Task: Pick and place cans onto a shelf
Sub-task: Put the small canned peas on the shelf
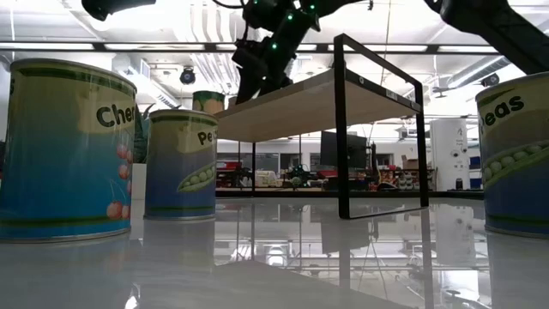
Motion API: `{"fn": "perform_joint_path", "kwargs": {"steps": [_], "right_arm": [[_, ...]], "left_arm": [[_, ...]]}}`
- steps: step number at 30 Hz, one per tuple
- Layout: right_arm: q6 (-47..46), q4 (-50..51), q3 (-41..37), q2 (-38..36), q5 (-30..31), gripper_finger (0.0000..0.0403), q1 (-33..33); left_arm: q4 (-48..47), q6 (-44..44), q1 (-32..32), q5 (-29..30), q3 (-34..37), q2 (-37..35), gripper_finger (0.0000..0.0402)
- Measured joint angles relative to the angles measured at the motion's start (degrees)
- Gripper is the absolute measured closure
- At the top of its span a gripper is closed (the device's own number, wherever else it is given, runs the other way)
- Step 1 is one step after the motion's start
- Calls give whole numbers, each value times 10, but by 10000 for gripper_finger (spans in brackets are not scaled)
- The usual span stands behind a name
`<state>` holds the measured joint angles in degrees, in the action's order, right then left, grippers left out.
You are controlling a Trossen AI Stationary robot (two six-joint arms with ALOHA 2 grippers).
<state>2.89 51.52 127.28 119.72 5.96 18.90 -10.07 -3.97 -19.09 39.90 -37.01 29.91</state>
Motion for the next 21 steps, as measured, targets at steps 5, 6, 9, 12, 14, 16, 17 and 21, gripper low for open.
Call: {"fn": "perform_joint_path", "kwargs": {"steps": [5,6,9,12,14,16,17,21], "right_arm": [[1,0,3,0,0,48,0],[1,1,6,0,0,48,0],[1,7,20,-1,0,47,0],[2,39,46,-1,0,47,0],[3,70,66,-2,0,51,0],[4,99,78,-5,1,58,0],[5,107,74,-13,1,63,0],[8,165,73,-23,1,95,1]], "left_arm": [[0,0,0,0,0,0,119],[0,0,0,0,0,0,119],[0,0,0,0,0,0,119],[0,0,0,0,0,0,119],[0,0,0,0,0,0,119],[0,0,0,0,0,0,119],[0,0,0,0,0,0,119],[-2,0,0,0,0,0,119]]}}
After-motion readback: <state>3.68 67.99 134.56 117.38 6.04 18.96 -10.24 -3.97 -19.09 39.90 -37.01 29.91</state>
